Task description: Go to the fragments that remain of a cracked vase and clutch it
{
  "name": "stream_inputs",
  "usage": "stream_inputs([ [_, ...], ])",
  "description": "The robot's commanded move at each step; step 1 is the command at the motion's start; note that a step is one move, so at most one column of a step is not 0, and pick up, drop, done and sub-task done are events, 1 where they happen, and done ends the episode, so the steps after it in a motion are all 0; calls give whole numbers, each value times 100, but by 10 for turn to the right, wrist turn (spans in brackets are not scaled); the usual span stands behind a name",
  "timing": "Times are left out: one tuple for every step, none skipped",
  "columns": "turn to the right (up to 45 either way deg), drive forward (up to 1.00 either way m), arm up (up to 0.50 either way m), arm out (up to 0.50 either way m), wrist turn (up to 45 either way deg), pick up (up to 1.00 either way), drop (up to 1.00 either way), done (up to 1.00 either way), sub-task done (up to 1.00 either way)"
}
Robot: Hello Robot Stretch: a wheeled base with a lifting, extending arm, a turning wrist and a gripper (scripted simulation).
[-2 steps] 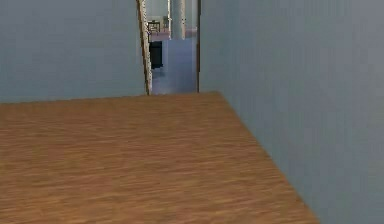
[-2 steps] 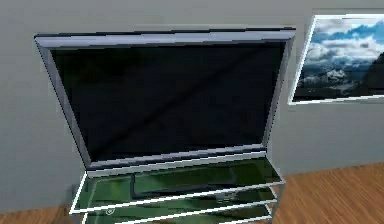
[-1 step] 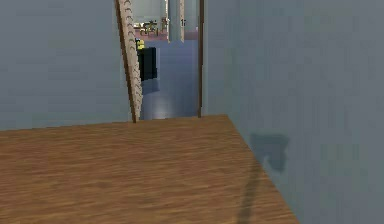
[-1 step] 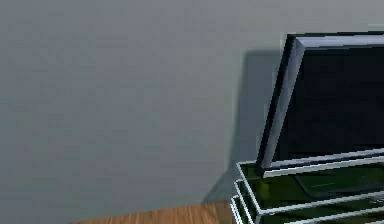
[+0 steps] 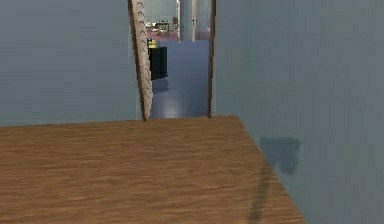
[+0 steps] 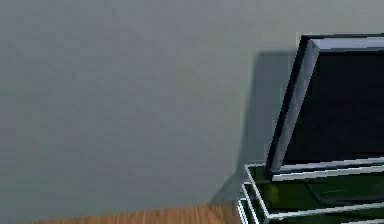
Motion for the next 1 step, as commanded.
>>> stream_inputs([
  [0,100,0,0,0,0,0,0,0],
])
